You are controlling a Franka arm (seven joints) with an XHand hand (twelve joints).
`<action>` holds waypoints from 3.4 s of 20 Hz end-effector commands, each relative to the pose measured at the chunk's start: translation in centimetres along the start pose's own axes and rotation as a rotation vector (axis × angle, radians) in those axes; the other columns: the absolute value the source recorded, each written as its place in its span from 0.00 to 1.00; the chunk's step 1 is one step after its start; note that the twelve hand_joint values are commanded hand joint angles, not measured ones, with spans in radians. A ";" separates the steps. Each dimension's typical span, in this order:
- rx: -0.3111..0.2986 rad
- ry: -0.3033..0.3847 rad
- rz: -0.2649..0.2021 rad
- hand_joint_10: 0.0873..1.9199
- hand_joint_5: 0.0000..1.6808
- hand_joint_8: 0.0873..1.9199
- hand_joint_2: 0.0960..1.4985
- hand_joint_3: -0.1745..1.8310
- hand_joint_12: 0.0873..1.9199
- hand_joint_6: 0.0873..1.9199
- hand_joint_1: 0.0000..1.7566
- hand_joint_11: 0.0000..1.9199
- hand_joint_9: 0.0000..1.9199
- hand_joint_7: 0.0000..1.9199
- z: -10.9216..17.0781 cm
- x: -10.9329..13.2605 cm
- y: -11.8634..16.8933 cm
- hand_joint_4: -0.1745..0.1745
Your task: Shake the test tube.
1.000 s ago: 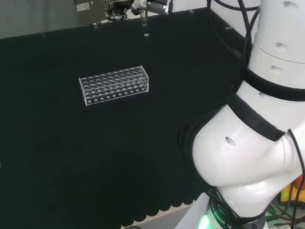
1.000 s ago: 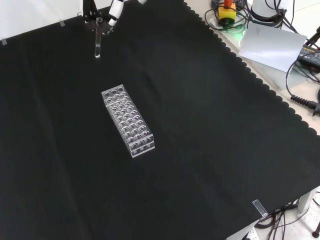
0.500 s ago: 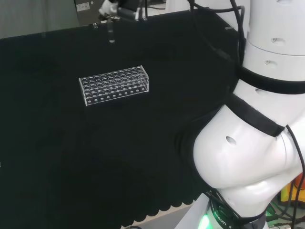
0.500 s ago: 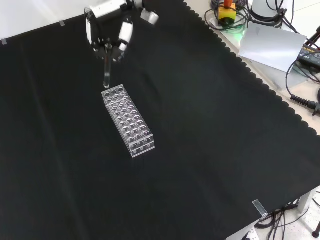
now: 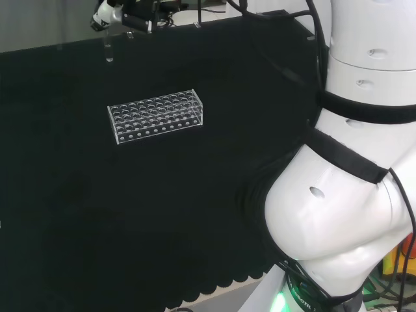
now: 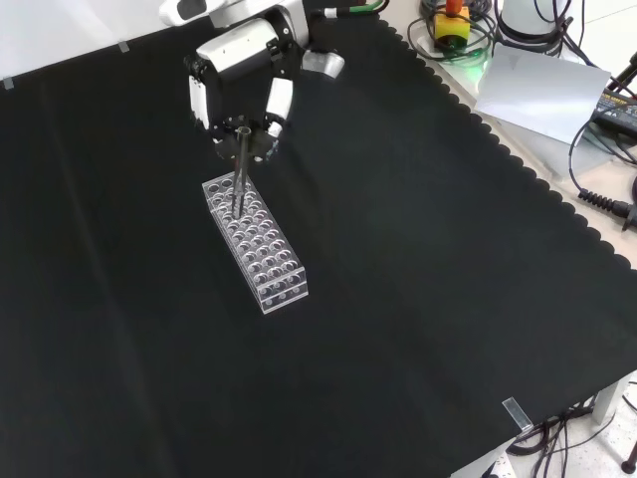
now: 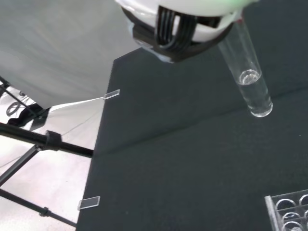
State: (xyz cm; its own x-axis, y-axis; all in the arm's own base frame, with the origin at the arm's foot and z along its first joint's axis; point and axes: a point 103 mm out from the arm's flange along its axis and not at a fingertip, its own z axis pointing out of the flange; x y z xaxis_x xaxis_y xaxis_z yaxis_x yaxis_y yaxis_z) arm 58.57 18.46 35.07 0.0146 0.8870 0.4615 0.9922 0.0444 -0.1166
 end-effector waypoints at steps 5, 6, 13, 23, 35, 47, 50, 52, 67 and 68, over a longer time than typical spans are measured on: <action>-0.029 -0.083 0.098 0.29 0.74 0.29 0.54 0.21 0.52 0.26 0.81 0.57 0.65 0.85 -2.8 -7.0 -1.1 0.00; -0.033 -0.099 0.117 0.29 0.74 0.29 0.54 0.21 0.52 0.26 0.81 0.57 0.65 0.85 -3.3 -8.1 -1.4 0.00; -0.054 -0.188 0.259 0.29 0.74 0.29 0.54 0.21 0.52 0.26 0.81 0.57 0.65 0.85 -7.1 -15.4 -2.8 0.00; -0.088 -0.200 0.334 0.29 0.74 0.29 0.54 0.21 0.52 0.26 0.81 0.57 0.65 0.85 -9.5 -18.8 -3.3 0.00; -0.015 -0.130 0.157 0.29 0.74 0.29 0.54 0.21 0.52 0.26 0.81 0.57 0.65 0.85 -2.9 -8.7 -0.4 0.00; 0.001 -0.051 0.017 0.29 0.74 0.29 0.54 0.21 0.52 0.26 0.81 0.57 0.65 0.85 0.2 -1.4 0.4 0.00; -0.006 -0.077 0.036 0.29 0.74 0.29 0.54 0.21 0.52 0.26 0.81 0.57 0.65 0.85 -0.7 -3.1 0.2 0.00; -0.015 -0.101 0.061 0.29 0.74 0.29 0.54 0.21 0.52 0.26 0.81 0.57 0.65 0.85 -1.4 -4.4 0.1 0.00; -0.072 -0.246 0.307 0.28 0.74 0.29 0.54 0.21 0.52 0.26 0.81 0.57 0.65 0.85 -8.5 -16.6 -1.7 0.00; -0.072 -0.250 0.316 0.28 0.74 0.29 0.54 0.21 0.52 0.26 0.81 0.57 0.65 0.85 -8.9 -17.1 -1.8 0.00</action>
State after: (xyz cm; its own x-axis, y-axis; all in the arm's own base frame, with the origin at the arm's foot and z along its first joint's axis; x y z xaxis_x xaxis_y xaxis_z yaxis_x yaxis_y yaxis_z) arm 58.31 2.27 34.96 0.2525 0.9380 0.2374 0.9640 -0.2229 -0.1449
